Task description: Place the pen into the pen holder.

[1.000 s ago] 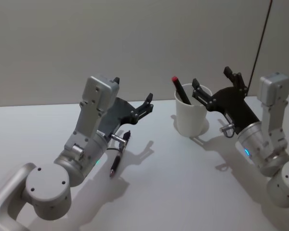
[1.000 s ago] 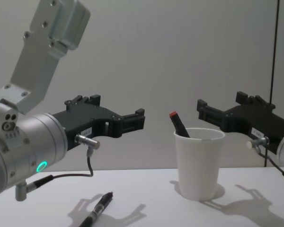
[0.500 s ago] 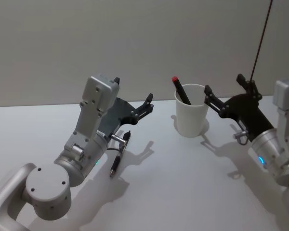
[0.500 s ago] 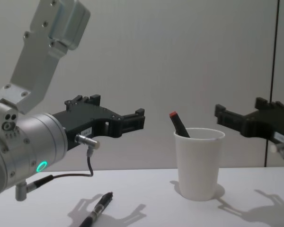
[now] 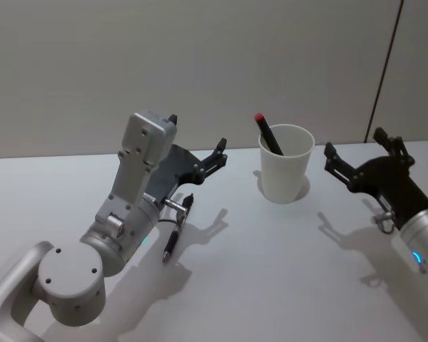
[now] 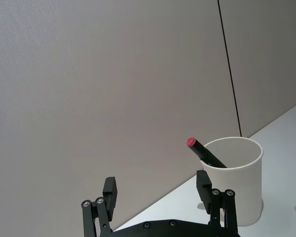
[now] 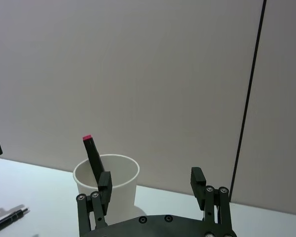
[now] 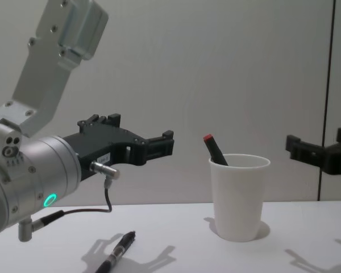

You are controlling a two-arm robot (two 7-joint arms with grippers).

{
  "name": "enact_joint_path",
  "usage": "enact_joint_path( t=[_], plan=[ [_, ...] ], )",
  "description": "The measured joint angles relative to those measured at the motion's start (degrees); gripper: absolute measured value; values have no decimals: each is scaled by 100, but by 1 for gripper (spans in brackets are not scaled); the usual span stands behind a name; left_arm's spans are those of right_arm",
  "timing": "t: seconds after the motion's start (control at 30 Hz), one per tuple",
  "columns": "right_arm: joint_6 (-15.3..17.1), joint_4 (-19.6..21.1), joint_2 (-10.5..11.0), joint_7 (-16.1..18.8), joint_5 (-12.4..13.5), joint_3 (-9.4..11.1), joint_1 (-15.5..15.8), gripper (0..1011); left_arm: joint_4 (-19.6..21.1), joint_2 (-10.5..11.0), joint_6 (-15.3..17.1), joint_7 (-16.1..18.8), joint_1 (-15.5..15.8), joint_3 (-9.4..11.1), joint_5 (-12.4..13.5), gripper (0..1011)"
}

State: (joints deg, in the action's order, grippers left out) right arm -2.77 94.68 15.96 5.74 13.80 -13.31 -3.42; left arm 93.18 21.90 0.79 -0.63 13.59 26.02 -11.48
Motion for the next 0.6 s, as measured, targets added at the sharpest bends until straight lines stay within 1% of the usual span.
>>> enact_joint_path(
  t=[0.17,0.3,0.4,0.6],
  plan=[
    [270,375,192,-112,153,20,242,1001,0,0,0,0,0,0,0,1001],
    [395,549,282,-162,224,30,354,1001,0,0,0,0,0,0,0,1001],
    [451,623,322,-185,255,33,404,1001,0,0,0,0,0,0,0,1001],
    [473,651,338,-193,268,37,425,1001,0,0,0,0,0,0,0,1001]
  ],
)
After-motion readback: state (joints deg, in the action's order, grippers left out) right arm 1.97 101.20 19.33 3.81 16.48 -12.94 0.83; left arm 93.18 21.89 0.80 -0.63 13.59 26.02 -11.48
